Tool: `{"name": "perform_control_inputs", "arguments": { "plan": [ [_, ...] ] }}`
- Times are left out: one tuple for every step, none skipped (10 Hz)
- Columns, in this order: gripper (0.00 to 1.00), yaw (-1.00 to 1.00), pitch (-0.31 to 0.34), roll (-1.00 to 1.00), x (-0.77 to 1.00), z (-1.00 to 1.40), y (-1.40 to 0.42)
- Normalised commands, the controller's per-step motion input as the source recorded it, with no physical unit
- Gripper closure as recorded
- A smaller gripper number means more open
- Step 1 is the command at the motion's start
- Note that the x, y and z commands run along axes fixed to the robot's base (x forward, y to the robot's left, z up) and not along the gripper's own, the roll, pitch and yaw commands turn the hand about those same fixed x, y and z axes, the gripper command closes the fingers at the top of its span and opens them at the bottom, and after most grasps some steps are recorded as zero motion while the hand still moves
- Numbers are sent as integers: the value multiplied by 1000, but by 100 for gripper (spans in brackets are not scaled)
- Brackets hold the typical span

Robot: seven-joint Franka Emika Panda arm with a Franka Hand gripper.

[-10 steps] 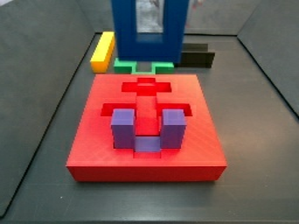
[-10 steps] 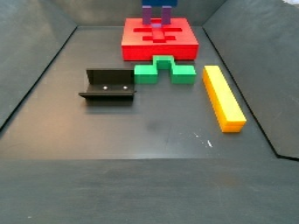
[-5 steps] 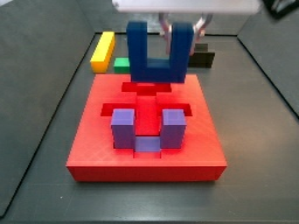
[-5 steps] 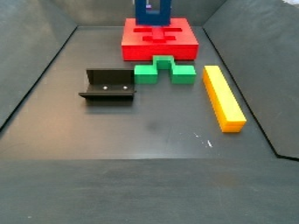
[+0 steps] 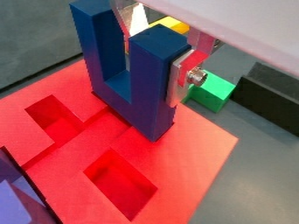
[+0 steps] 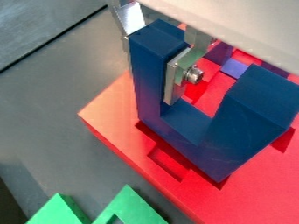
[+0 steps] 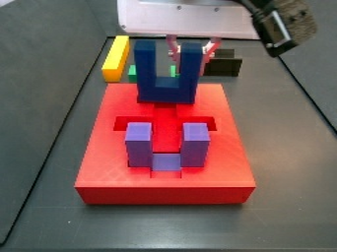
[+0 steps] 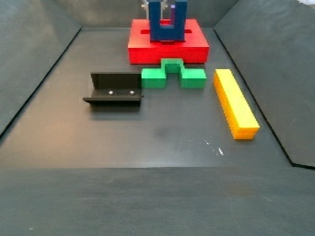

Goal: Pick up the blue object. Move up. Move to above the board. Insert the blue object.
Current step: Insert the blue object.

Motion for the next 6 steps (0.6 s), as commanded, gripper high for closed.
{"name": "perform_control_inputs", "arguments": {
  "plan": [
    [100,0,-211,-206,-74,-183,9],
    [100,0,-171,-161,0,-146,66],
    [100,0,-154,-90,-11,-180,37],
    [100,0,-131,-49,-40,-163,37],
    [100,0,-116,-36,-103,-163,77],
    [100,0,-117,-40,-211,-86,126]
  ]
}}
